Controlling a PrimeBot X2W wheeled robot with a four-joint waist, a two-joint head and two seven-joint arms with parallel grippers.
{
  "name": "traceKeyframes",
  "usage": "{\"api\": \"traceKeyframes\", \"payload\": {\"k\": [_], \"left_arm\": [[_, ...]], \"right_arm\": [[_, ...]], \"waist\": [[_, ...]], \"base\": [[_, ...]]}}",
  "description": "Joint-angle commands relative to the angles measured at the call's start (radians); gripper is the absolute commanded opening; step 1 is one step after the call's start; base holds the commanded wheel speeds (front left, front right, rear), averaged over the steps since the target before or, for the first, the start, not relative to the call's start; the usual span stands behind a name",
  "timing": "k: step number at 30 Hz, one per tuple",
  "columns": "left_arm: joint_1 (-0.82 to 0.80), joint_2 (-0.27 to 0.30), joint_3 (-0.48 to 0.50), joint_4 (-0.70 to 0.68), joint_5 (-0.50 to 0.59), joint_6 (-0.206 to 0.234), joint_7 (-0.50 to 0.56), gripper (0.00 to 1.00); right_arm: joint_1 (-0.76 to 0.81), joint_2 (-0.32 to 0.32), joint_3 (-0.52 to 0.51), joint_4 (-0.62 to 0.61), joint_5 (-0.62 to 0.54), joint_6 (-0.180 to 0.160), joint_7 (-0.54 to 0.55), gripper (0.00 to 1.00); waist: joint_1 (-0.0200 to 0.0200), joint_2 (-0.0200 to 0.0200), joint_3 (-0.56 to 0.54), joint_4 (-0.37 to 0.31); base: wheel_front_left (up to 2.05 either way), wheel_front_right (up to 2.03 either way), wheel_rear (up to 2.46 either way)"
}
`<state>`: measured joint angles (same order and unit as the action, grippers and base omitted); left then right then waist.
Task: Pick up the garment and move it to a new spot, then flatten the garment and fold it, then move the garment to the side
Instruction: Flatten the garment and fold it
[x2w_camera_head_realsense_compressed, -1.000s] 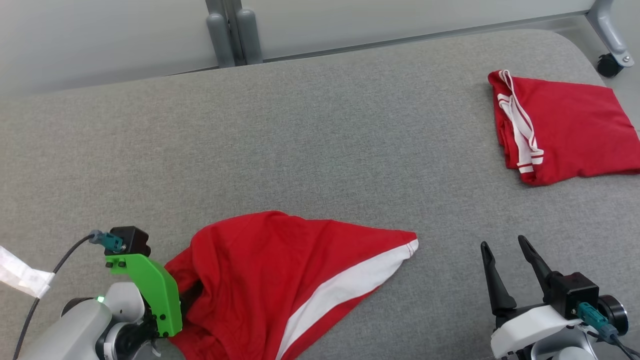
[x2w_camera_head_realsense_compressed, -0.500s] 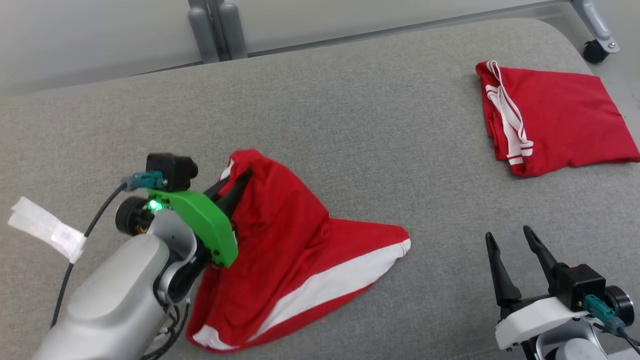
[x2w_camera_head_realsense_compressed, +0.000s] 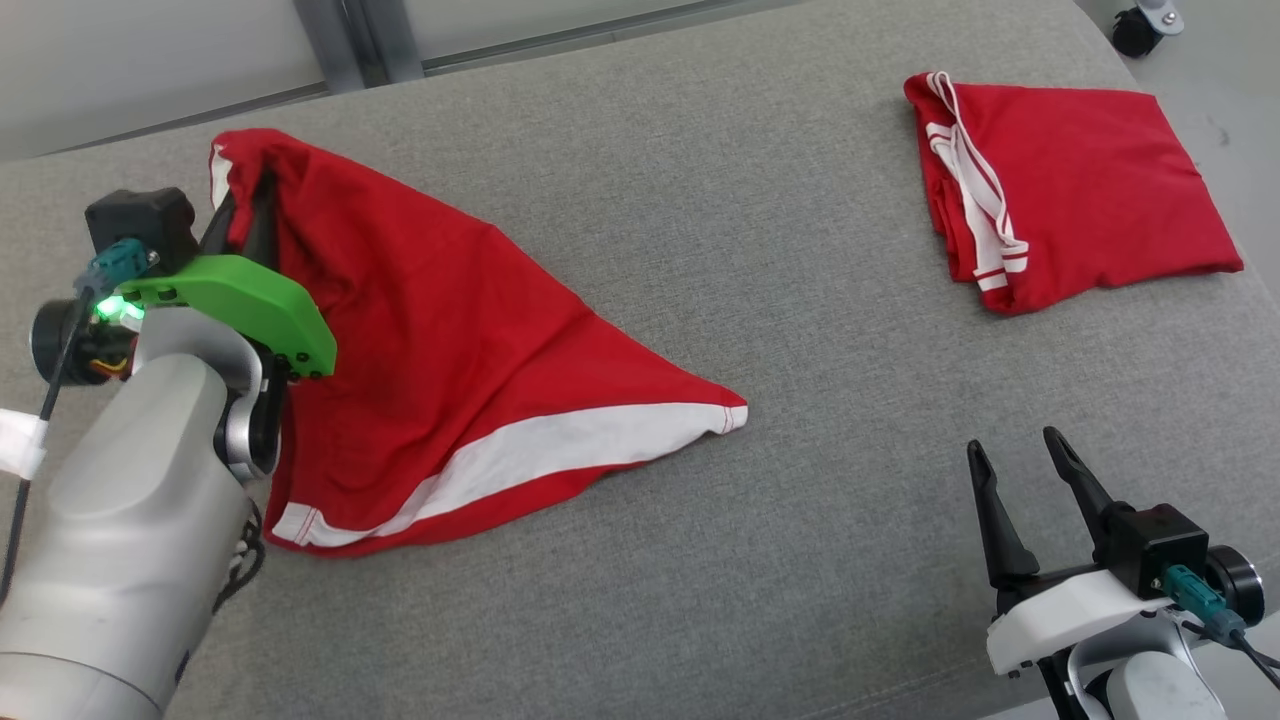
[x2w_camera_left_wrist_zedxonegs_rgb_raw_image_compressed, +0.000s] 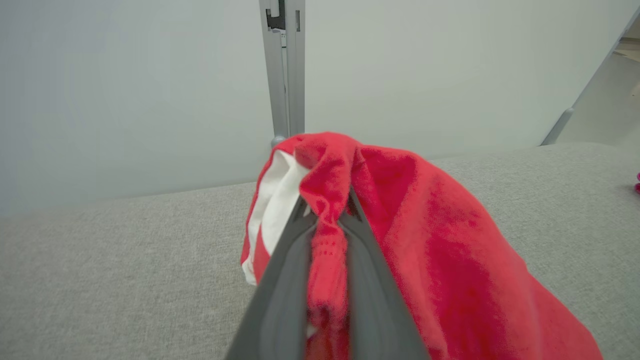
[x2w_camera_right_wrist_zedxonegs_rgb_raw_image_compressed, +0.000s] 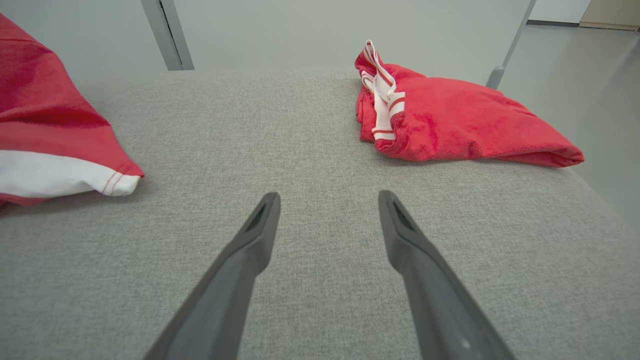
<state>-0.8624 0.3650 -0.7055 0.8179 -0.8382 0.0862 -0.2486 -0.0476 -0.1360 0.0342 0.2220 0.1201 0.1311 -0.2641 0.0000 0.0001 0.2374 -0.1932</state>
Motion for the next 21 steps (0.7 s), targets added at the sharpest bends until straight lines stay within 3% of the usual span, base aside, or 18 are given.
{"api": "traceKeyframes", "payload": {"k": [1,5,7,12,15,21], "left_arm": [[0.017,-0.024,0.01,0.037,-0.023,-0.016,-0.007,1.0],[0.031,-0.017,0.026,0.092,-0.003,-0.001,-0.015,1.0],[0.047,-0.007,0.066,0.057,0.023,0.02,-0.018,1.0],[0.241,-0.003,0.253,-0.205,0.119,0.085,-0.016,1.0],[0.41,-0.022,0.347,-0.389,0.184,0.099,-0.015,1.0],[0.736,-0.103,0.44,-0.673,0.332,0.11,-0.015,1.0]], "right_arm": [[-0.002,0.003,-0.004,0.004,0.001,-0.001,0.0,1.0],[0.007,0.013,-0.01,0.01,-0.001,-0.001,0.0,1.0],[0.012,0.014,-0.017,0.01,0.0,-0.001,0.0,1.0],[0.03,0.019,-0.041,0.0,-0.003,-0.001,0.0,1.0],[0.048,0.02,-0.05,-0.005,-0.006,-0.001,0.0,1.0],[0.085,0.019,-0.071,-0.021,-0.009,-0.001,0.0,1.0]], "waist": [[0.0,-0.0001,0.007,-0.009],[0.0,-0.0001,-0.006,-0.008],[0.0,-0.0001,-0.016,-0.001],[0.0,-0.0001,-0.052,0.022],[0.0,-0.0001,-0.08,0.035],[0.0,-0.0001,-0.129,0.07]], "base": [[0.0,0.0,0.0],[0.0,0.0,0.0],[0.0,0.0,0.0],[0.0,0.0,0.0],[0.0,0.0,0.0],[0.0,0.0,0.0]]}}
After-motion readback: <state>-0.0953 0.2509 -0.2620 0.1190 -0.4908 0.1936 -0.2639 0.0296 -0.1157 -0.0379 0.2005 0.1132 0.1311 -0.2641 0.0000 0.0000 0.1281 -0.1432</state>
